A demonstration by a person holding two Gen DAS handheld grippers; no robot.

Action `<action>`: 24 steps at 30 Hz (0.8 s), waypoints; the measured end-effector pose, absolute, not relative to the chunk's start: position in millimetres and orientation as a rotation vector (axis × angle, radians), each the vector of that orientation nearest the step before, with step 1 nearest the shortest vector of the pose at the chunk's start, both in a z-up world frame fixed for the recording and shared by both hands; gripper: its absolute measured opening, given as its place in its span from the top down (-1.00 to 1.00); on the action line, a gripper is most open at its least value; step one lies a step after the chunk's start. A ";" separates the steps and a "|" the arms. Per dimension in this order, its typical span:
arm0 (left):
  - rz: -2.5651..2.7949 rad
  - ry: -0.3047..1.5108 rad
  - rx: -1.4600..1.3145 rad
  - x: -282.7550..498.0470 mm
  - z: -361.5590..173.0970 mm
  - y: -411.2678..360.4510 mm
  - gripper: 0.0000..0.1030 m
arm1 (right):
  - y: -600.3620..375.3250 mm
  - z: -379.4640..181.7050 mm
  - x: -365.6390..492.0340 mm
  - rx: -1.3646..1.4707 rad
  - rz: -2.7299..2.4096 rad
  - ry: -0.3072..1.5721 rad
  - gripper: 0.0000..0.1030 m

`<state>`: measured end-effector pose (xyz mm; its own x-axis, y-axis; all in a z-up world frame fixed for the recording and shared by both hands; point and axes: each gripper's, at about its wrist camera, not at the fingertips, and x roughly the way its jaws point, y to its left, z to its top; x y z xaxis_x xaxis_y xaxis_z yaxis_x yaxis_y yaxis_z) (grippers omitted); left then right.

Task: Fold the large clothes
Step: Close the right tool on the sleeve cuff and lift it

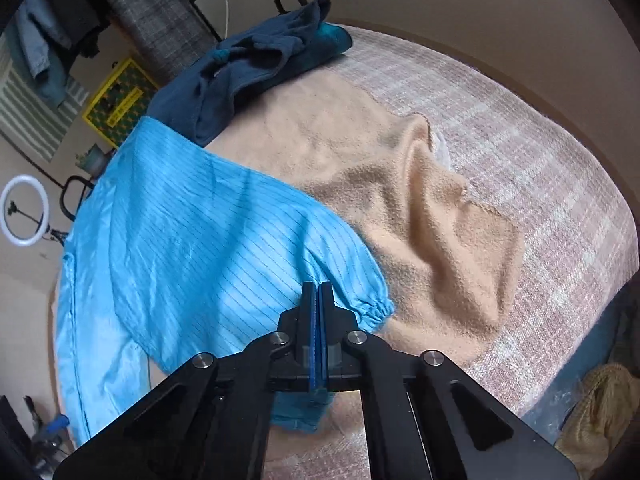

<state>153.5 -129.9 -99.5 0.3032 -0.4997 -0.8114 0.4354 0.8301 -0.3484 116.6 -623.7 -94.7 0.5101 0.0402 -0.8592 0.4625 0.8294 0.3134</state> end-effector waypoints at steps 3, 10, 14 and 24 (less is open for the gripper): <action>-0.625 1.100 -0.074 152.3 -91.9 -130.6 0.18 | -614.8 -76.6 112.7 0.508 -0.281 0.967 0.99; -0.643 1.038 -0.079 146.2 -68.5 -126.0 0.18 | -594.1 -17.3 94.9 0.432 -0.284 0.801 1.00; -0.620 1.022 -0.093 153.8 -71.6 -115.8 0.18 | -551.8 21.8 94.1 0.255 -0.241 0.686 1.00; -0.498 1.021 -0.345 202.0 -71.5 -56.3 0.18 | -378.1 38.7 93.9 -0.160 0.155 0.627 1.00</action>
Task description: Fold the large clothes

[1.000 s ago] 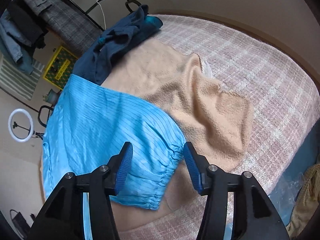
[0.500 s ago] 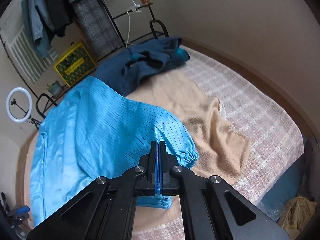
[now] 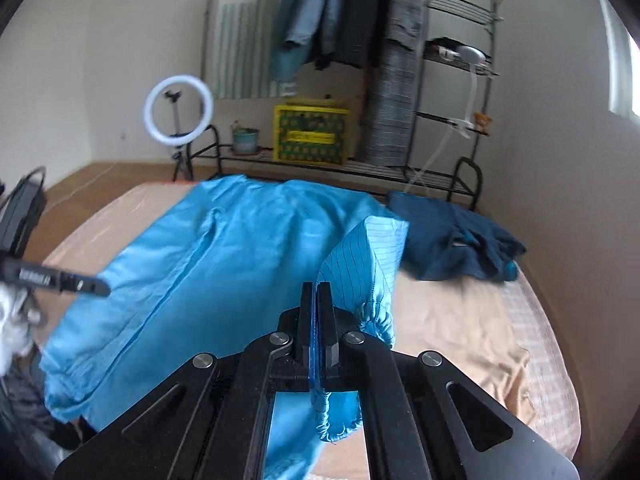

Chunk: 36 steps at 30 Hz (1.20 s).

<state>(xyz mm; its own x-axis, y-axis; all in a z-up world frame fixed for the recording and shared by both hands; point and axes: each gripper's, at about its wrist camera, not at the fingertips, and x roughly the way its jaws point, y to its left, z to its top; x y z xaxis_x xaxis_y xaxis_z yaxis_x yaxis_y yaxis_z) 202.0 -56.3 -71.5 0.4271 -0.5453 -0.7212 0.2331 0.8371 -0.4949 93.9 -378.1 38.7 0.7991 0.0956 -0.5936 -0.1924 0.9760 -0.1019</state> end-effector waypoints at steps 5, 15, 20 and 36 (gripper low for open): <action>-0.473 1.016 -0.400 217.0 -66.4 -41.6 0.18 | -295.4 -9.9 76.5 -0.436 0.357 0.728 1.00; -0.501 1.103 -0.362 217.7 -90.9 -59.2 0.18 | -260.5 -81.1 26.6 -0.693 0.568 0.890 1.00; -0.547 1.151 -0.301 209.2 -104.3 -86.7 0.18 | -280.0 -81.3 13.6 -0.706 0.544 0.917 1.00; -0.697 1.259 -0.195 174.8 -125.3 -137.2 0.18 | -425.2 -51.7 47.8 0.285 0.506 1.011 0.52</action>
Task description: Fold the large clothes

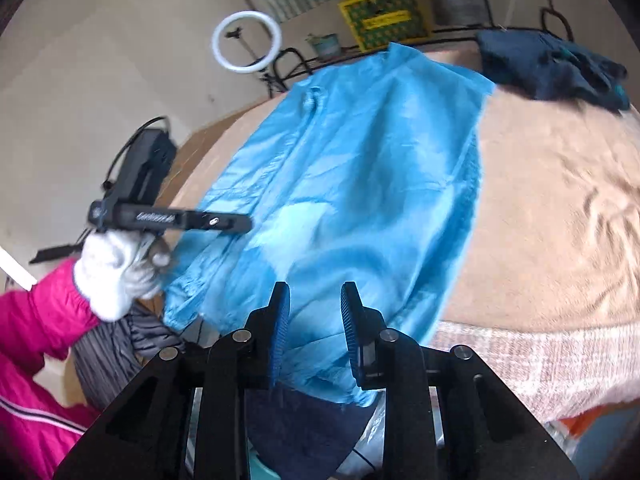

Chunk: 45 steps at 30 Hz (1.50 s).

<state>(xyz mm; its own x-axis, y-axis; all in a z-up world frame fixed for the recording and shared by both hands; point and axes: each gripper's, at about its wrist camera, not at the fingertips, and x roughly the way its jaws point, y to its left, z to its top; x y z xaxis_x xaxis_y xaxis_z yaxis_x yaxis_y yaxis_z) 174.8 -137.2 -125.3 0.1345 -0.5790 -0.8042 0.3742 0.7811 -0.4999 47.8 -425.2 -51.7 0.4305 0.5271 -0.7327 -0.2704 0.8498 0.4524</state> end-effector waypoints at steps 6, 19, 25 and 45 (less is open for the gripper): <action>-0.757 1.349 -0.247 158.0 -145.9 -148.5 0.18 | -432.8 -80.4 78.0 0.428 0.483 1.107 0.52; -0.854 1.317 -0.069 116.2 -151.3 -181.2 0.97 | -424.9 -50.7 60.2 0.263 0.436 1.043 1.00; -0.834 1.302 -0.102 116.5 -152.1 -171.3 0.97 | -445.2 -81.8 85.5 0.484 0.451 1.131 0.89; -0.865 1.268 0.026 96.0 -142.0 -175.9 0.97 | -451.2 -76.6 86.1 0.492 0.425 1.122 1.00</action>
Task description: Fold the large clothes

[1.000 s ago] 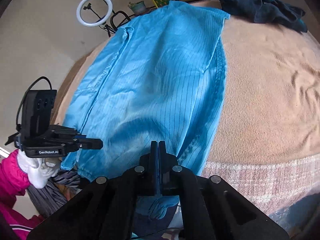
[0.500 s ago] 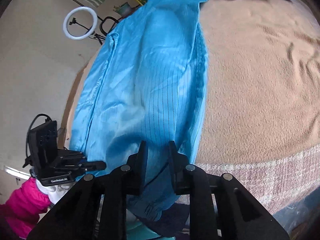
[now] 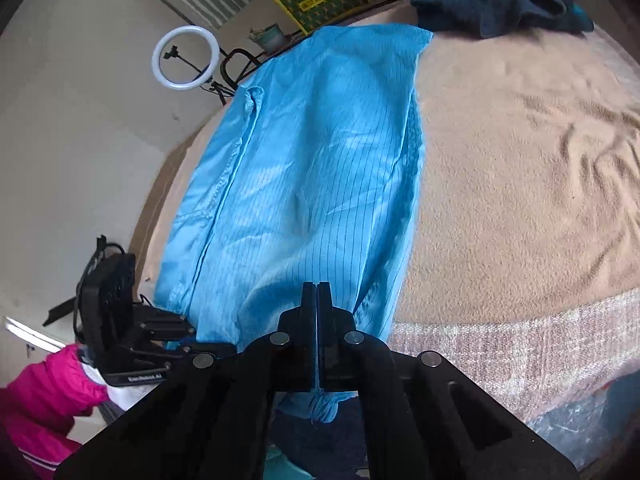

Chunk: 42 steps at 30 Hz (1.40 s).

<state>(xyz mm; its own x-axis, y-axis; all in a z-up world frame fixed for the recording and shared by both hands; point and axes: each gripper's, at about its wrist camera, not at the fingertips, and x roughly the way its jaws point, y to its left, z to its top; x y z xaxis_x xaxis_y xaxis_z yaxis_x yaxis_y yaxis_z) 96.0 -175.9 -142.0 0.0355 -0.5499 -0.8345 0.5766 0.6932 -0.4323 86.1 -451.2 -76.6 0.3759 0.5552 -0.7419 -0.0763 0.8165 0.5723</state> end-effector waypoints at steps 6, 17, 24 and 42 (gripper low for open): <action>-0.788 1.171 0.002 87.3 -106.1 -149.6 0.72 | -464.2 -81.8 118.5 0.546 0.443 1.137 0.56; -0.949 1.086 0.104 45.6 -87.2 -236.2 0.37 | -485.3 -121.0 110.7 0.628 0.396 1.248 0.42; -0.922 1.082 0.237 46.9 -121.8 -268.2 0.97 | -510.8 -92.2 92.5 0.664 0.396 1.138 0.42; -0.929 1.079 0.082 34.1 -117.3 -266.1 0.54 | -542.1 -80.8 109.6 0.680 0.363 1.055 0.42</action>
<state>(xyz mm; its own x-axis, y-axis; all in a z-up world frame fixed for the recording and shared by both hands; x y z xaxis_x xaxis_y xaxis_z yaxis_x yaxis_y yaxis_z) 34.1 -266.1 -117.3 0.1472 -0.6078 -0.7803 0.6818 0.6339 -0.3651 109.6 -542.1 -80.8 0.4610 0.5785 -0.6729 0.0425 0.7431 0.6679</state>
